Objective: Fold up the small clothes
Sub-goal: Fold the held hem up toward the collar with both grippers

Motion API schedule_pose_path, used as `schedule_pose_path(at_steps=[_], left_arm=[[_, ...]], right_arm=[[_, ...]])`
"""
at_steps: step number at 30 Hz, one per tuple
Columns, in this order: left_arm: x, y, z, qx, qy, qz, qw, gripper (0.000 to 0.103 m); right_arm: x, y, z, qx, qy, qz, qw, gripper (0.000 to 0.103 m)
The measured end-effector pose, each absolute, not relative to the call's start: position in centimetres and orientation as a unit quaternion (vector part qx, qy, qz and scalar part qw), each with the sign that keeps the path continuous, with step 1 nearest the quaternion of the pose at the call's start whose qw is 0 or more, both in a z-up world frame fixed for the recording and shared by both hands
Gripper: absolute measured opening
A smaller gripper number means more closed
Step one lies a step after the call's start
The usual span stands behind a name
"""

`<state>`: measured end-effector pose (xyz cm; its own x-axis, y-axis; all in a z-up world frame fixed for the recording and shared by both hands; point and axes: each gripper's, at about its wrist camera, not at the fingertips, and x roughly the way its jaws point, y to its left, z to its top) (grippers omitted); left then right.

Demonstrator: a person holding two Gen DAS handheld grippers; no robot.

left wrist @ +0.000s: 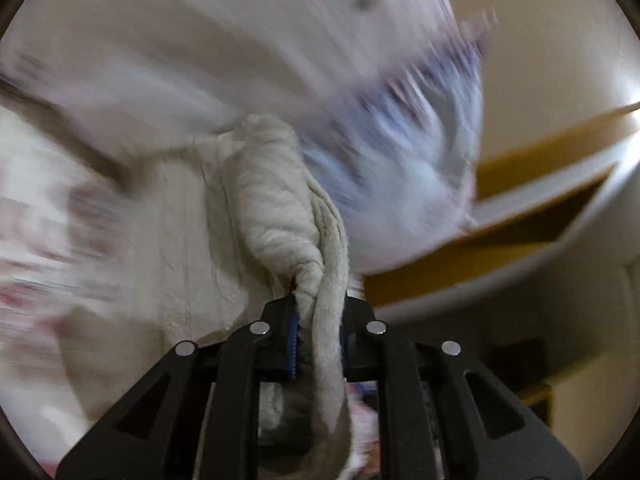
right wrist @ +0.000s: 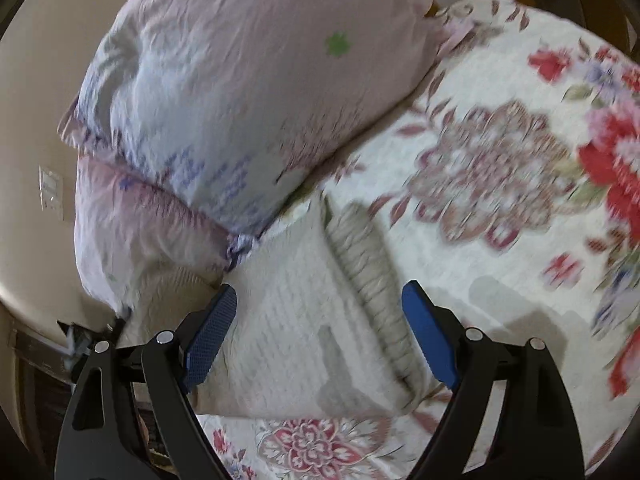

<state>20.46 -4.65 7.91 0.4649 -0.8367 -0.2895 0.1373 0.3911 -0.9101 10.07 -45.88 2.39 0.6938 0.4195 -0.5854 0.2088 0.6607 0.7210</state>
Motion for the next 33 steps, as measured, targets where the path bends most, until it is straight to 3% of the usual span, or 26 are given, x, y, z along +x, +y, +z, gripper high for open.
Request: schedule_pose_path(at_steps=[3,5,7,8,9,13,19,20,21,22,23,24,25,26,27,33], left_arm=[[22.1,-13.3,6.2,-0.454,0.449,-0.427,0.641,0.028],[21.8,-15.0,5.8,-0.445,0.465,-0.441,0.625,0.030],[20.8,-13.0,6.2,-0.435,0.439,-0.426,0.661,0.052],[20.3,-11.1,6.4,-0.427,0.425,-0.397,0.693,0.071],[20.0,-9.0,6.6,-0.411,0.410,-0.353,0.734,0.078],[20.0,-5.5,4.5,-0.332,0.459,-0.241,0.788,0.078],[18.8,-9.5,0.9,-0.213,0.535,-0.240,0.782,0.080],[19.0,-10.3,0.8,-0.204,0.534,-0.242,0.784,0.082],[19.2,-10.9,0.5,-0.200,0.531,-0.242,0.787,0.084],[19.5,-11.2,0.2,-0.206,0.530,-0.242,0.787,0.083],[19.8,-11.4,-0.3,-0.225,0.529,-0.250,0.779,0.070],[20.4,-11.8,-0.7,-0.239,0.530,-0.252,0.774,0.062],[20.4,-11.8,-0.7,-0.243,0.527,-0.250,0.775,0.056],[20.3,-11.8,-0.7,-0.244,0.522,-0.258,0.776,0.041],[20.0,-11.4,-0.4,-0.247,0.516,-0.275,0.773,0.037],[16.3,-3.0,4.1,-0.217,0.467,-0.295,0.805,0.037]], right_arm=[[10.7,-47.3,2.3,0.405,0.387,0.056,0.827,0.086],[11.2,-48.3,1.9,0.419,0.392,0.054,0.817,0.086],[11.5,-49.1,1.5,0.432,0.396,0.057,0.808,0.087],[11.8,-49.4,1.3,0.435,0.400,0.063,0.804,0.088],[12.1,-49.3,1.2,0.434,0.405,0.068,0.802,0.093],[14.3,-48.1,-0.2,0.418,0.451,0.095,0.783,0.097],[16.5,-46.3,-2.9,0.380,0.511,0.094,0.766,0.096],[16.5,-46.1,-2.8,0.372,0.505,0.096,0.773,0.092],[16.5,-45.5,-2.7,0.361,0.500,0.110,0.779,0.072],[16.6,-45.2,-2.8,0.357,0.506,0.116,0.776,0.060],[16.6,-44.8,-3.2,0.355,0.512,0.118,0.773,0.053],[16.5,-44.7,-3.2,0.364,0.506,0.126,0.772,0.039],[16.1,-44.6,-2.8,0.379,0.494,0.137,0.771,0.037],[15.9,-44.2,-2.3,0.379,0.487,0.140,0.774,0.037],[15.6,-43.5,-1.3,0.374,0.476,0.156,0.781,0.035],[14.6,-37.0,3.0,0.329,0.447,0.241,0.796,0.034]])
